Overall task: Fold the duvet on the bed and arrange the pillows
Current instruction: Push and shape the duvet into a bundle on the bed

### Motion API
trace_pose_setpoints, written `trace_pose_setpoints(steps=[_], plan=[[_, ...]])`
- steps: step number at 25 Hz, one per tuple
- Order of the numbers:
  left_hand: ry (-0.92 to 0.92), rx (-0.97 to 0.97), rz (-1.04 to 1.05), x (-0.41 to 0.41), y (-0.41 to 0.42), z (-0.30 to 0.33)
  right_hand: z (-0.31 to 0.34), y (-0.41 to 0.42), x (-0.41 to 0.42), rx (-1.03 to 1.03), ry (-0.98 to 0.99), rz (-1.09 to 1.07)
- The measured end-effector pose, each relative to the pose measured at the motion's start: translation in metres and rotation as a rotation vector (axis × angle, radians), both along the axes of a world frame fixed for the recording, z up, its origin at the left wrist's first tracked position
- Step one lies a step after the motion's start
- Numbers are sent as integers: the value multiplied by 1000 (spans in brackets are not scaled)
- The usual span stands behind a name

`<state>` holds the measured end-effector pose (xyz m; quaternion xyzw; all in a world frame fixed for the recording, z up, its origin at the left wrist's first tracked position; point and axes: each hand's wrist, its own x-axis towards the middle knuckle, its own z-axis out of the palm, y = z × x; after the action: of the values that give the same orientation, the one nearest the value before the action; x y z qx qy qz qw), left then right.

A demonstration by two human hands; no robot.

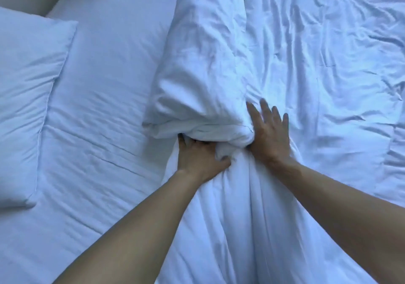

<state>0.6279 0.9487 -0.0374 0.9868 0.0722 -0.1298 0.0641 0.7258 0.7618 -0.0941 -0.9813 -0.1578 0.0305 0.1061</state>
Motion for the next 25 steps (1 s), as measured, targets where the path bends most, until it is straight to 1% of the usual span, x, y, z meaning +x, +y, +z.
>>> trace_pose_setpoints(steps=[2, 3, 4, 5, 6, 7, 9, 11, 13, 16, 19, 20, 25], plan=[[-59, -11, 19, 1, -22, -15, -21, -29, -11, 59, 218, -90], [-109, -24, 39, -2, -29, -22, -23, -29, -18, 80, 261, -121], [-134, -48, 58, -6, -31, -30, -23, -21, -21, 118, 219, -124], [-85, -50, 60, -9, -29, -35, -18, -11, -20, 147, 144, -91], [19, -17, 47, -10, -22, -39, -16, -2, -19, 147, 99, -25], [124, 26, 26, -6, -14, -43, -13, 4, -14, 107, 92, 24], [243, 51, 1, 2, -6, -49, -18, 5, -5, 24, 97, 21], [239, 1, 49, -1, -6, -44, -21, 2, -10, 30, 173, 6], [214, -46, 116, -13, -11, -33, -14, 3, -11, 97, 240, -4], [357, -78, 193, -15, -18, -19, -7, -8, 7, 195, 340, -27], [560, -56, 170, 0, -14, -13, 10, -12, 15, 246, 482, -50], [595, -47, 161, 5, -12, -8, 12, -14, 13, 258, 512, -50], [616, -97, 134, 15, -7, 15, 26, -14, 6, 252, 414, -18]])
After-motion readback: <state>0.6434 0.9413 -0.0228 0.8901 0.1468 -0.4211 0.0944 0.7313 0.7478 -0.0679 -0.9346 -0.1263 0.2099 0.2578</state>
